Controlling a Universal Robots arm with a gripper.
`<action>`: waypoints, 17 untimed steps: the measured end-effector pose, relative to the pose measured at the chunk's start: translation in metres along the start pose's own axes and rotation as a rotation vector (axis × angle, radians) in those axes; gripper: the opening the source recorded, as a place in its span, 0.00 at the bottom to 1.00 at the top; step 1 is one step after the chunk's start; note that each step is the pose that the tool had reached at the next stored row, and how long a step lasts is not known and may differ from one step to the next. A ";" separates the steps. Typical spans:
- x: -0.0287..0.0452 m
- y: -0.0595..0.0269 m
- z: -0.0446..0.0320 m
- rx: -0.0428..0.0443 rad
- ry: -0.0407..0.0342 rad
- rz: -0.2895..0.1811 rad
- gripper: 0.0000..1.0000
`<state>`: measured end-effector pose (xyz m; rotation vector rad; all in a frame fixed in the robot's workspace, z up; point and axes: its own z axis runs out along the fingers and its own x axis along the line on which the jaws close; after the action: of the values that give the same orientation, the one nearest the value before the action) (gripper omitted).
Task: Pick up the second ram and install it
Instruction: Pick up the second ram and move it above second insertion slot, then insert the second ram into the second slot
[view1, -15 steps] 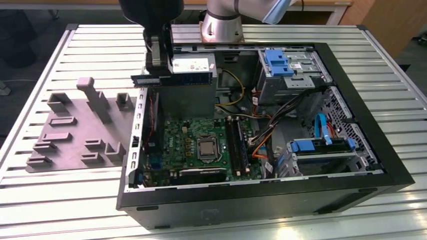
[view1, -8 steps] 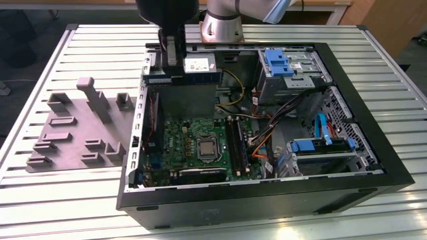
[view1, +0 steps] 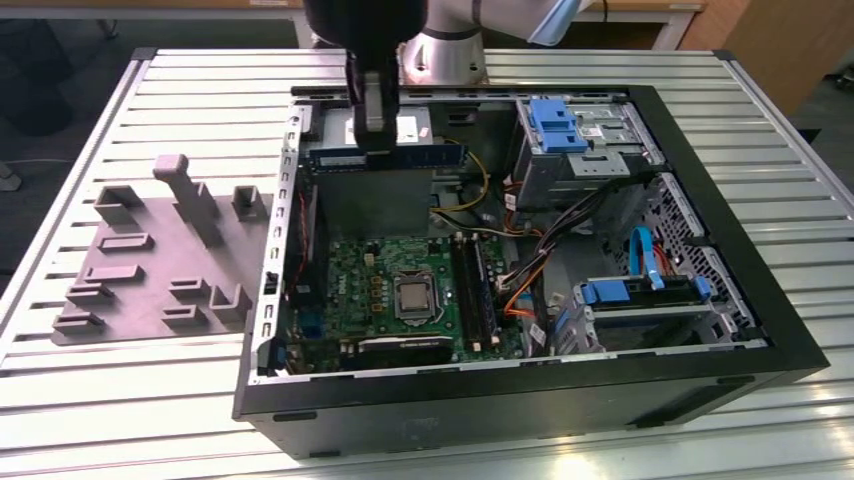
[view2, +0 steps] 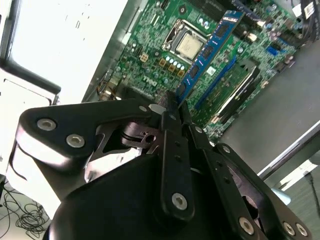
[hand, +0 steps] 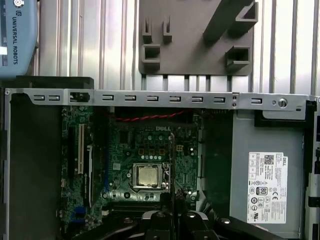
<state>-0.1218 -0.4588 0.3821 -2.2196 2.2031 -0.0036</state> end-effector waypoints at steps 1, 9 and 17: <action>0.0000 -0.0027 0.0000 0.0000 0.0000 0.000 0.14; 0.0002 -0.0256 0.0004 0.0000 0.0000 0.000 0.14; 0.0003 -0.0364 0.0007 0.0000 0.0000 -0.001 0.14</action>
<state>-0.0854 -0.4588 0.3818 -2.2202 2.2026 -0.0036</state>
